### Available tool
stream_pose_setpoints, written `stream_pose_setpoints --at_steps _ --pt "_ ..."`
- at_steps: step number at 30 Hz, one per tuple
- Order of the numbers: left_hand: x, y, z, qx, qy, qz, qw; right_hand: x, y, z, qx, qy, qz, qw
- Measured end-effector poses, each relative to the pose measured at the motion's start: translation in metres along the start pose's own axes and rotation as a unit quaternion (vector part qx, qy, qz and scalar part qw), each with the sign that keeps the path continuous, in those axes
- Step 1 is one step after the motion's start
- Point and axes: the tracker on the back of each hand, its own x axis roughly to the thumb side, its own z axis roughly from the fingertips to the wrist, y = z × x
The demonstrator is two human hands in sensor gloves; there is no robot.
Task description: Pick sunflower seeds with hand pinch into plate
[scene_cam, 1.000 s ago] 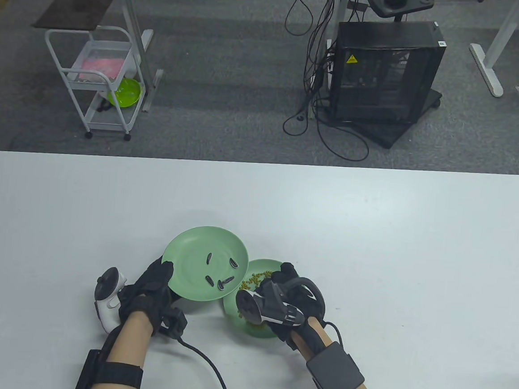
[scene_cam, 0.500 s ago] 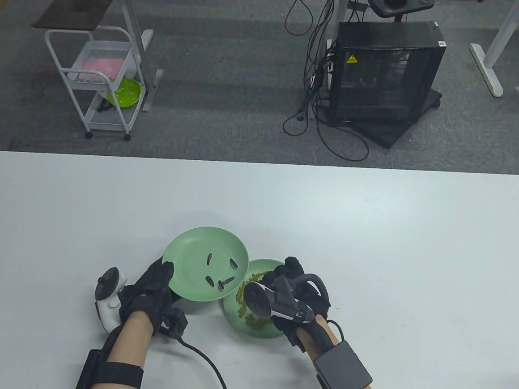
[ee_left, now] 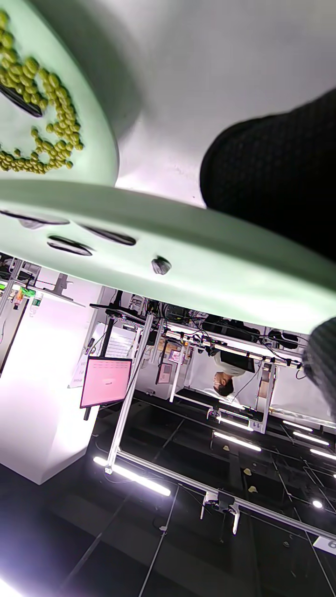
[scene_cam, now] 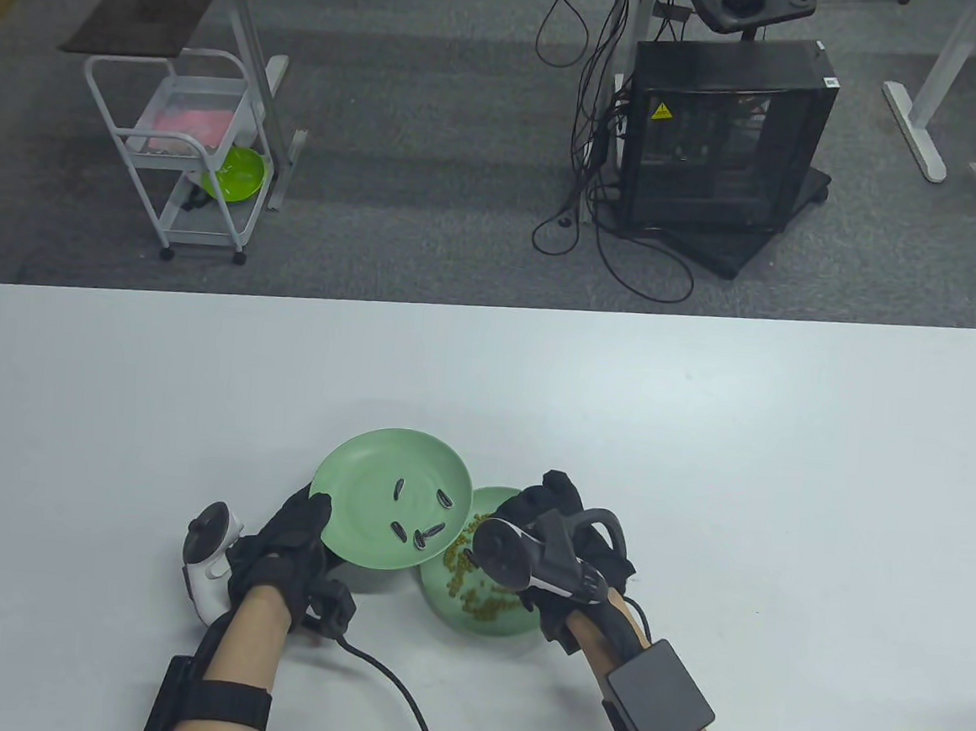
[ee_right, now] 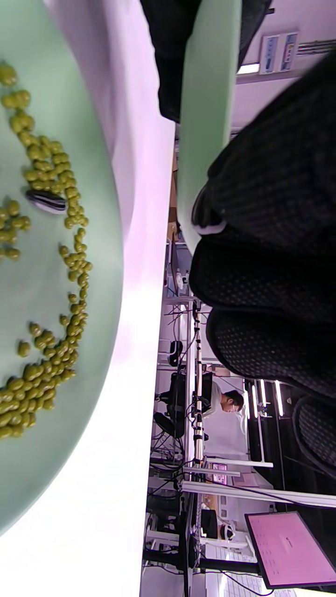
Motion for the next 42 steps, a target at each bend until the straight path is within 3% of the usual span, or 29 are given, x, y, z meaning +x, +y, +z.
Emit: stream_pose_setpoints --at_steps 16,42 --pt "-0.003 -0.014 -0.002 -0.026 0.008 -0.017 0.999 0.001 -0.01 0.003 -0.089 0.027 -0.02 0.995" --pt "-0.004 -0.024 -0.004 -0.077 0.014 -0.035 0.996 0.006 -0.004 0.003 -0.098 0.043 0.023 0.994"
